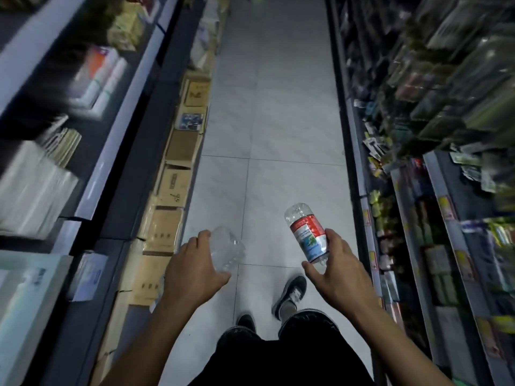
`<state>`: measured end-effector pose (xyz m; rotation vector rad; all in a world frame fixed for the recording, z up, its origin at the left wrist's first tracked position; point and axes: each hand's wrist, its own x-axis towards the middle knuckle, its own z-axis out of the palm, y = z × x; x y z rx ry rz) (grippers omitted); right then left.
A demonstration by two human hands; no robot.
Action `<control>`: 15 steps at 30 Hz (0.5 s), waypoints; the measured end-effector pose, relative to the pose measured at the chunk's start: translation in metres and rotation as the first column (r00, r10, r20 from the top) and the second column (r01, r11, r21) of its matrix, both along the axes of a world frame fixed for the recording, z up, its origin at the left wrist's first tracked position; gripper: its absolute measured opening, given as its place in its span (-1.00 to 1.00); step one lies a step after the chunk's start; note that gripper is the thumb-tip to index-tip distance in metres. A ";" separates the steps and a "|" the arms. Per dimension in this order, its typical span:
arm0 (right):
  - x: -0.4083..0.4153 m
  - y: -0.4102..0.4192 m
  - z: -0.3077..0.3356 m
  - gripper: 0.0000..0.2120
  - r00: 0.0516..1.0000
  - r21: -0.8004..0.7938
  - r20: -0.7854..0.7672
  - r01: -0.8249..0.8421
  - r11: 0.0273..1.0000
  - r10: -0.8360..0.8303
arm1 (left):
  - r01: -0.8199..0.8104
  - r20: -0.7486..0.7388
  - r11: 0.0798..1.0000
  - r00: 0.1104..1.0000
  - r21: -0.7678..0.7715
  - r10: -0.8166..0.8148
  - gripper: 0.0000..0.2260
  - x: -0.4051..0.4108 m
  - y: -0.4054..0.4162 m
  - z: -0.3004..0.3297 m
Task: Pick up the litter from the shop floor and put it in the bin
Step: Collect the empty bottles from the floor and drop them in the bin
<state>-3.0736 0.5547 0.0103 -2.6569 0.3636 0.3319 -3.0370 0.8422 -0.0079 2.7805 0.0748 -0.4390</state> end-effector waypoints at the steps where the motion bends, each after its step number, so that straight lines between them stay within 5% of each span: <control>1: 0.014 -0.003 -0.002 -0.22 1.000 0.003 0.004 -0.019 1.000 0.019 | -0.014 -0.003 1.000 1.000 0.005 0.014 -0.13 0.008 -0.001 -0.001; 15: 0.217 -0.087 -0.007 -0.22 0.971 0.057 0.073 -0.231 0.971 0.227 | -0.223 -0.013 0.972 0.974 0.067 0.225 -0.20 0.130 -0.072 0.002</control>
